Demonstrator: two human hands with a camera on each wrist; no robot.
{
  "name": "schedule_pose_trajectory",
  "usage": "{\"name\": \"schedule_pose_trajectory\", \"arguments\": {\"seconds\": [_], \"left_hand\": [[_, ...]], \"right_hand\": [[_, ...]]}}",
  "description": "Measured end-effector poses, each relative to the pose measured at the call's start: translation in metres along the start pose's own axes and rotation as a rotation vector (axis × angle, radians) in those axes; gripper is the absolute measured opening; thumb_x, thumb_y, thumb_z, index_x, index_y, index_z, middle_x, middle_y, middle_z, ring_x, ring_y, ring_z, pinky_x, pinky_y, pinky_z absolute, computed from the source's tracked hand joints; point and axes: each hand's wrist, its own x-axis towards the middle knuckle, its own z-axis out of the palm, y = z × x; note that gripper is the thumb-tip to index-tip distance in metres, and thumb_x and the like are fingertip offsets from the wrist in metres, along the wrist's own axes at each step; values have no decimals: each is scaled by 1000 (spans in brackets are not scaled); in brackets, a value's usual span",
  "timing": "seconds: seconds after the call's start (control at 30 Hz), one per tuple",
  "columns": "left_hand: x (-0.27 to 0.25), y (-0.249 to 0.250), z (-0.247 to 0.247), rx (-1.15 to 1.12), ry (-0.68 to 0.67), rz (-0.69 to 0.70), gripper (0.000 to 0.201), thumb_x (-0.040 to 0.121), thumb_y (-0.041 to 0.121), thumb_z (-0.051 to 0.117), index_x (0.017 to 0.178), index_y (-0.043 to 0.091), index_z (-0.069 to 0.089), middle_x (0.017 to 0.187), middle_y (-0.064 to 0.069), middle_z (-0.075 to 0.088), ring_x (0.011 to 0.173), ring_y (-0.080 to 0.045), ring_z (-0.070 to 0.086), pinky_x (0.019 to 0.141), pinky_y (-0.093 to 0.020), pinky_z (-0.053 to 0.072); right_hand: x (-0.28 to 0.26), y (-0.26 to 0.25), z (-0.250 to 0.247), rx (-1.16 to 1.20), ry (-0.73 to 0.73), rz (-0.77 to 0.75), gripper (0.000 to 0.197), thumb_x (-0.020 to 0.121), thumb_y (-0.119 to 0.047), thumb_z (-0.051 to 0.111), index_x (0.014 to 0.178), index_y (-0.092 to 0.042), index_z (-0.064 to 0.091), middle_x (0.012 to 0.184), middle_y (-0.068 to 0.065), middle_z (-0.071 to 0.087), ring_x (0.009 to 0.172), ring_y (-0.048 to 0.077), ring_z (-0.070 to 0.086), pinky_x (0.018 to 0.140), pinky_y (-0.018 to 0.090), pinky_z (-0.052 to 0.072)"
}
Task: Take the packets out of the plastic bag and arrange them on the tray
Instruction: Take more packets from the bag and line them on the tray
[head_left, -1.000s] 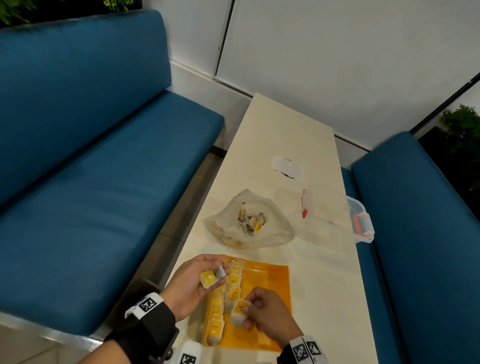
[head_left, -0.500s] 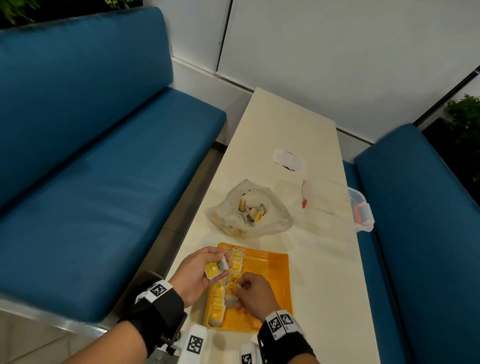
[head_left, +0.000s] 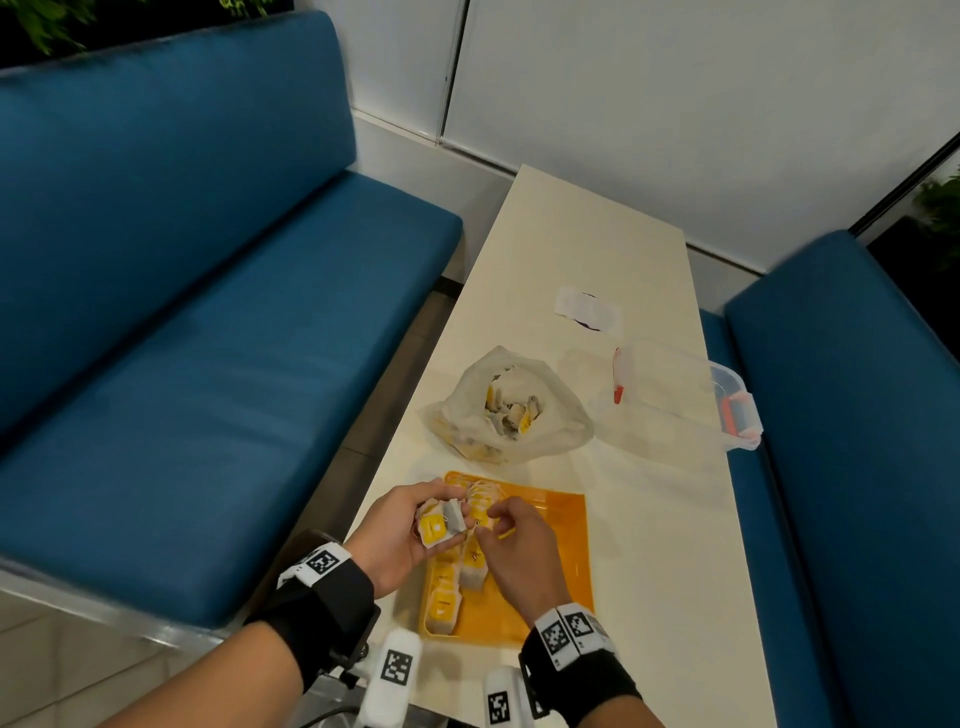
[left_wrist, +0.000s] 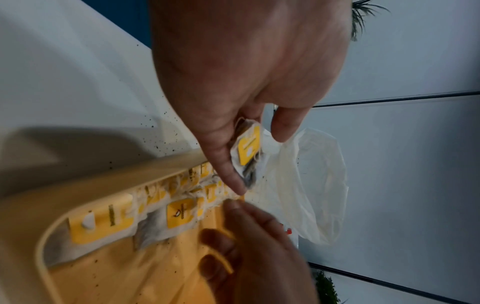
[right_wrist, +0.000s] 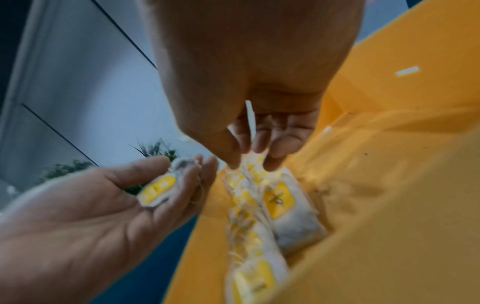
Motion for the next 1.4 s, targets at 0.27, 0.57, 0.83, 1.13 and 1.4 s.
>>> {"name": "schedule_pose_trajectory", "arguments": {"seconds": [0.27,0.57,0.83,1.13,1.4], "left_hand": [[-8,-4,5,75,-122,-44,39,104,23,50,127,-5,64,119,-22,71,109,-33,68,105,-50,52],[-8,-7,-6,183,-172,18,31,92,8,68,123,8,71,128,-11,70,111,-27,71,91,-37,60],[-5,-19,-1,449,-89,175,18,86,5,77,103,11,73,96,-7,73,87,-20,66,77,-32,54],[3,-23,2,1010,5,455,1,87,20,78,86,20,78,88,7,75,84,3,65,73,-14,43],[1,-27,0,1127,-41,504,3,85,28,81,82,28,80,82,11,74,81,-1,65,72,-18,49]], "right_hand": [[-14,-28,-19,100,-170,-192,28,86,-23,74,104,-43,67,103,-10,53,80,4,57,74,13,48],[-13,-10,-16,308,-81,23,12,79,-15,78,79,-19,66,79,1,69,71,15,68,61,24,52],[-19,-6,-22,680,-53,197,17,85,-5,75,85,4,61,83,28,68,63,29,70,59,32,57],[-21,3,-29,321,-65,-56,22,81,-22,80,97,-34,71,99,-14,69,77,5,61,70,16,48],[-21,-3,-38,508,-103,10,11,84,-4,76,82,-2,65,61,7,68,53,11,62,48,24,44]]}}
